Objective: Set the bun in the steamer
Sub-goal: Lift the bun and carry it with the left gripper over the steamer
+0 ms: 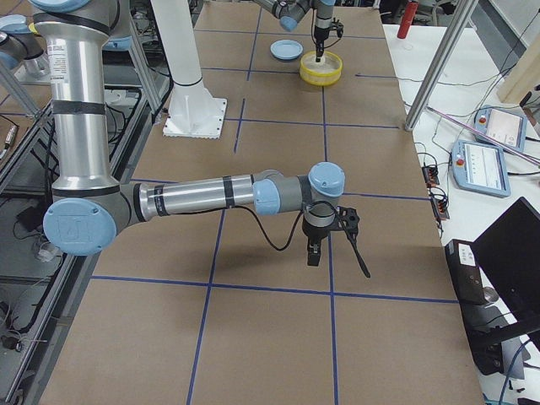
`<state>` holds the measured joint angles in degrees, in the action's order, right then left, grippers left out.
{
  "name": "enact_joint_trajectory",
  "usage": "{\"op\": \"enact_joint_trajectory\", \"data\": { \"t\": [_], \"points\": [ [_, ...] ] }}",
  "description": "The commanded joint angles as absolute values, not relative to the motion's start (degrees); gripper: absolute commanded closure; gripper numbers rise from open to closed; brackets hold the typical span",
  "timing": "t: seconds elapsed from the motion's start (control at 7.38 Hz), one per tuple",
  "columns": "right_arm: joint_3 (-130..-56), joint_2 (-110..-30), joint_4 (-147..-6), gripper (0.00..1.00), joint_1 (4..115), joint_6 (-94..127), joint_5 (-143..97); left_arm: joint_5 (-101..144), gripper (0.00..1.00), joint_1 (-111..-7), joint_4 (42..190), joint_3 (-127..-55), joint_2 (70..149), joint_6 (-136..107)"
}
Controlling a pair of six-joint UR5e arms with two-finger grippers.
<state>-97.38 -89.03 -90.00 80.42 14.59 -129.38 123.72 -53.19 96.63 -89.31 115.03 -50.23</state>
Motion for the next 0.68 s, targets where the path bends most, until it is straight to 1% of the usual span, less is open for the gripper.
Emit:
{"op": "enact_joint_trajectory", "data": {
  "t": [0.0, 0.27, 0.41, 0.54],
  "points": [
    [-97.38, -89.03, -90.0, 0.0, 80.42, 14.59, -129.37, 123.31, 0.69, -53.17, 99.31, -87.02, 114.79, -50.27],
    [-97.38, -89.03, -90.0, 0.0, 80.42, 14.59, -129.37, 121.55, 0.68, -53.0, 100.19, -86.4, 114.79, -50.36],
    [-97.38, -89.03, -90.0, 0.0, 80.42, 14.59, -129.37, 121.55, 0.46, -53.0, 100.2, -86.31, 114.79, -50.36],
    [-97.38, -89.03, -90.0, 0.0, 80.42, 14.59, -129.37, 121.47, 0.0, -53.0, 100.98, -86.22, 114.7, -50.36]
  ]
}}
